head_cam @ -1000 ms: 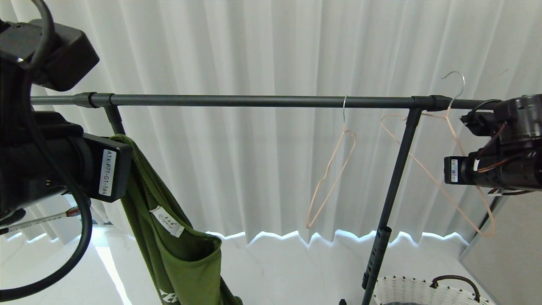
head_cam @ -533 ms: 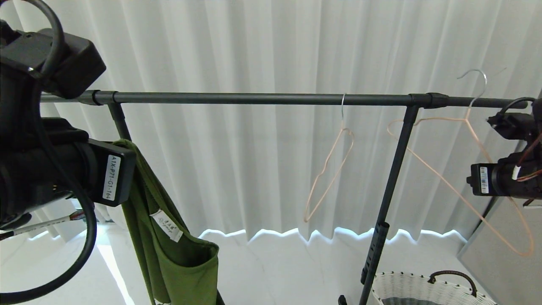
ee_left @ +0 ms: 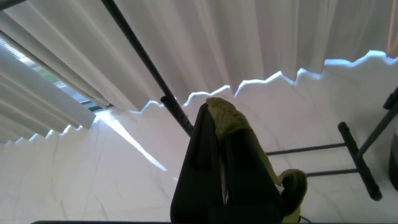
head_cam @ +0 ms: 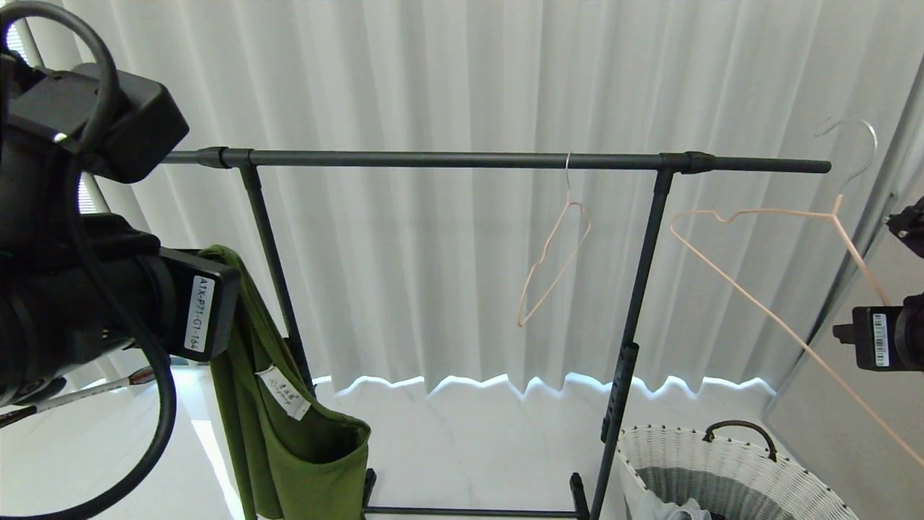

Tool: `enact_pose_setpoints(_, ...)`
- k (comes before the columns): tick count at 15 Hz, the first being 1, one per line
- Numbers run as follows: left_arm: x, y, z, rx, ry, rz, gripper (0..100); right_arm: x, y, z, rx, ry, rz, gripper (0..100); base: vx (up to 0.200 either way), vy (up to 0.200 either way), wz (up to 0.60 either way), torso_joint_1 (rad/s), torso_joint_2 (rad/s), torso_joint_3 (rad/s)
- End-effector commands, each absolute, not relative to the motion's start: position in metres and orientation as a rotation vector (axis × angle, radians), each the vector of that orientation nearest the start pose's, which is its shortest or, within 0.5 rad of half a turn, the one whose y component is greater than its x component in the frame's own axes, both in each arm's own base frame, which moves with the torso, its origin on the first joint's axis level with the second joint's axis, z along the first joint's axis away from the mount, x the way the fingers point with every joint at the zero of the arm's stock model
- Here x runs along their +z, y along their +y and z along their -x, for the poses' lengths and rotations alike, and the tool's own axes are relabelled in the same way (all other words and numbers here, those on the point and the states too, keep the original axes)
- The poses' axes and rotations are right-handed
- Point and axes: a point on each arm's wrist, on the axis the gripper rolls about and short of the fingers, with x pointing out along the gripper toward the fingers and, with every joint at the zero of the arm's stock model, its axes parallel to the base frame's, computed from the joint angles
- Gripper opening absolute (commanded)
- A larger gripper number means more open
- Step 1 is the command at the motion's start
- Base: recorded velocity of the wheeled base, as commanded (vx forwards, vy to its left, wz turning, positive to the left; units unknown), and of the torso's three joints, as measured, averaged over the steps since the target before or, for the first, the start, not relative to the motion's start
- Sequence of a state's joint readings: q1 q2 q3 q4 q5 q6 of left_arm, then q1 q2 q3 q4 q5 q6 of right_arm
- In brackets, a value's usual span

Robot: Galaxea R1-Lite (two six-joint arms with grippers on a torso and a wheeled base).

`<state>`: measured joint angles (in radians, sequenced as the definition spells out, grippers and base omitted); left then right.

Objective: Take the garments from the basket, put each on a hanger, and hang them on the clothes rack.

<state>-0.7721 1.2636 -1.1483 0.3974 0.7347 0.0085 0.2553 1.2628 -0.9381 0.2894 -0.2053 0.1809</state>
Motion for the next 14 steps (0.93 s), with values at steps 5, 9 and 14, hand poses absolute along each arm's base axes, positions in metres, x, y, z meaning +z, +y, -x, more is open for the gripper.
enact_pose_setpoints(5,0.287,-0.112,-0.137,-0.037,0.392,-0.375,0,0.246,0.046,-0.166,0.039,0.576,-0.031,0,-0.08,0.0,0.0,0.0,0.0,0.002)
enact_pose_setpoints(9,0.281,-0.114,-0.138,-0.036,0.392,-0.376,0,0.251,0.058,-0.155,0.13,0.551,-0.012,0,0.0,0.0,0.0,0.0,0.0,0.0)
enact_pose_setpoints(14,0.279,-0.115,-0.14,-0.038,0.398,-0.383,0,0.255,0.067,-0.146,0.201,0.528,-0.004,0,0.0,0.2,0.0,0.002,0.0,0.002)
